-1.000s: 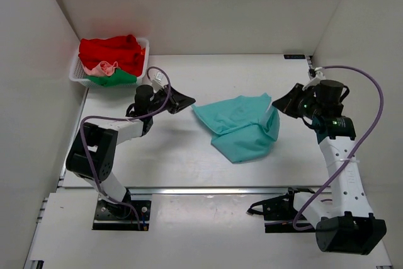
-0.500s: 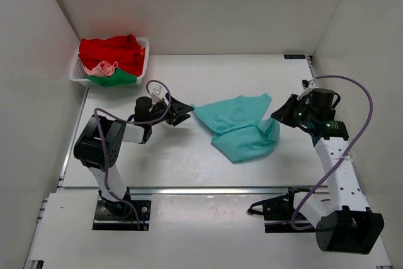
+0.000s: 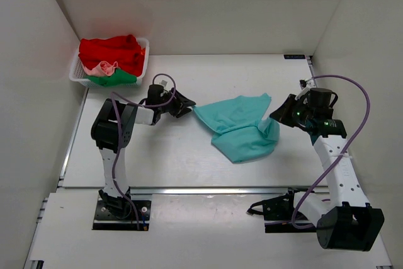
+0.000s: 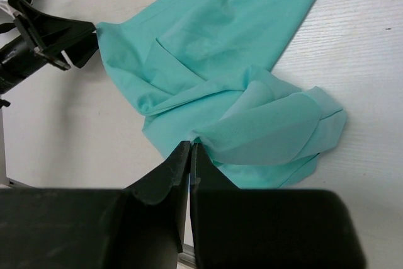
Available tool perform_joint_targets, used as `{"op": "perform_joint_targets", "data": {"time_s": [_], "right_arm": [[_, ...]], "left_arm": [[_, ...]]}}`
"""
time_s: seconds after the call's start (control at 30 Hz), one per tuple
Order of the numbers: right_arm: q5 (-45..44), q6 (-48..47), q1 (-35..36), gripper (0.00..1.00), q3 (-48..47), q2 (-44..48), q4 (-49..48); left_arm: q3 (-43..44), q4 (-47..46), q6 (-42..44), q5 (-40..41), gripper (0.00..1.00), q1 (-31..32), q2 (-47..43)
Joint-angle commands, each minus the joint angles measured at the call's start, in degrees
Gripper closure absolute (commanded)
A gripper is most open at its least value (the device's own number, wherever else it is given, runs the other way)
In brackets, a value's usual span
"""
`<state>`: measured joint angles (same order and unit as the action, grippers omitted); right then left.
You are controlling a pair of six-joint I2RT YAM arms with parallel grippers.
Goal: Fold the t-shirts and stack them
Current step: Flatten out the tshirt
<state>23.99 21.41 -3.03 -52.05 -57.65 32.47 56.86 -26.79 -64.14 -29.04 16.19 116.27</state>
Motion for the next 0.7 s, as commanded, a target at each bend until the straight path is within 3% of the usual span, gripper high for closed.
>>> {"op": "perform_joint_targets", "data": {"time_s": [0.0, 0.27, 0.37, 0.4, 0.5, 0.57, 0.67], "right_arm": [[0.71, -0.66, -0.14, 1.00, 0.55, -0.27, -2.67], [1.32, -1.19, -0.84, 1.00, 0.64, -0.45, -2.85], [1.41, -1.19, -0.75, 1.00, 0.90, -0.01, -2.67], [1.33, -1.28, -0.75, 1.00, 0.73, 0.34, -2.33], [3.34, -0.84, -2.06, 1.00, -0.58, 1.57, -1.88], [5.88, -0.41, -3.82, 1.00, -3.56, 3.67, -2.49], [10.28, 0.74, -6.90, 1.00, -11.02, 5.87, -2.50]], "left_arm": [[3.34, 5.60, 1.38, 2.75, 0.42, 0.95, 1.33], [4.84, 2.88, -0.46, 2.41, 0.40, 2.18, 2.91], [5.97, -0.10, -2.12, -0.13, 0.74, 2.45, 3.70], [5.81, -1.33, -2.83, -2.14, 0.97, 2.19, 4.31], [2.14, -7.04, -6.96, -6.37, 1.00, 1.83, 0.91], [-1.81, -10.47, -10.38, -7.00, 1.00, 0.35, -8.20], [-5.26, -5.16, -8.30, -2.27, 1.00, -2.03, -24.53]]}}
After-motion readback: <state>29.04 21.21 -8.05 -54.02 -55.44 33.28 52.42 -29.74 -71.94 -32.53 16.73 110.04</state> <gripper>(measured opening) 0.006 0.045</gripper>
